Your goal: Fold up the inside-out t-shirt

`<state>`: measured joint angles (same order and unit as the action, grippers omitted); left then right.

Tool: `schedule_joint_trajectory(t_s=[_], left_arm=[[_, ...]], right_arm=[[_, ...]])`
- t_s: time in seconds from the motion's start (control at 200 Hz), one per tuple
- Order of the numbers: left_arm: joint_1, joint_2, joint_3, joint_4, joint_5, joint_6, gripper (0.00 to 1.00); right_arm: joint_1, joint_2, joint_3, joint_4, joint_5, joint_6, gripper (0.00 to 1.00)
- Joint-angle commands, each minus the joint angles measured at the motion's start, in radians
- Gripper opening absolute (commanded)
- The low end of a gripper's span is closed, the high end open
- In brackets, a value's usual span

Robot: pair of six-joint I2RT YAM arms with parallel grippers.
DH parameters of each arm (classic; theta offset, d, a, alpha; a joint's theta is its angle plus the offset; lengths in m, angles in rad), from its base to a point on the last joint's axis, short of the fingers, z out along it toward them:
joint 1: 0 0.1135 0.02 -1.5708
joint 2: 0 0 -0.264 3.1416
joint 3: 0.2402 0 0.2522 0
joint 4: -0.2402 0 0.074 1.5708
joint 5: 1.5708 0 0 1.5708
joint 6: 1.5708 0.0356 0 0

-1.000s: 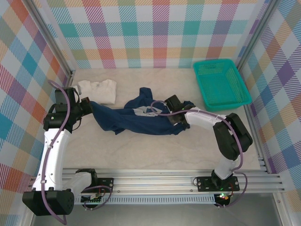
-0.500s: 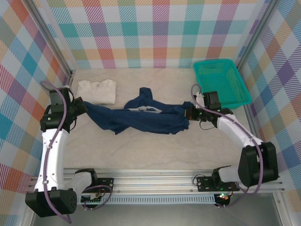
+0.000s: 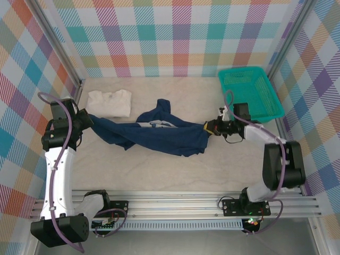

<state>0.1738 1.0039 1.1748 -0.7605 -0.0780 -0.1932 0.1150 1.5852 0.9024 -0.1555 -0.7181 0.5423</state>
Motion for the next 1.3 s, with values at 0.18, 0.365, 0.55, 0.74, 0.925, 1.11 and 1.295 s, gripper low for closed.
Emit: schedule_joint_trajectory(t_s=[0.18, 0.365, 0.55, 0.74, 0.925, 1.11, 1.295], left_arm=[[0.016, 0.0, 0.004, 0.003, 0.095, 0.002, 0.0], [0.016, 0.015, -0.002, 0.015, 0.148, -0.005, 0.0], [0.016, 0.015, -0.004, 0.021, 0.17, -0.009, 0.0], [0.014, 0.022, -0.009, 0.027, 0.185, -0.011, 0.0], [0.015, 0.029, -0.009, 0.03, 0.204, -0.014, 0.0], [0.016, 0.025, -0.009, 0.032, 0.204, -0.014, 0.0], [0.016, 0.024, -0.011, 0.033, 0.204, -0.014, 0.0]], right_arm=[[-0.003, 0.244, 0.33, 0.022, 0.094, -0.008, 0.01], [0.005, 0.361, 0.465, -0.096, 0.179, -0.102, 0.24], [0.013, 0.236, 0.344, -0.149, 0.303, -0.184, 0.39], [0.076, 0.052, 0.1, -0.143, 0.319, -0.203, 0.41], [0.08, 0.075, 0.067, -0.136, 0.296, -0.218, 0.41], [0.081, 0.133, 0.089, -0.12, 0.295, -0.229, 0.41], [0.084, 0.164, 0.098, -0.087, 0.248, -0.214, 0.39]])
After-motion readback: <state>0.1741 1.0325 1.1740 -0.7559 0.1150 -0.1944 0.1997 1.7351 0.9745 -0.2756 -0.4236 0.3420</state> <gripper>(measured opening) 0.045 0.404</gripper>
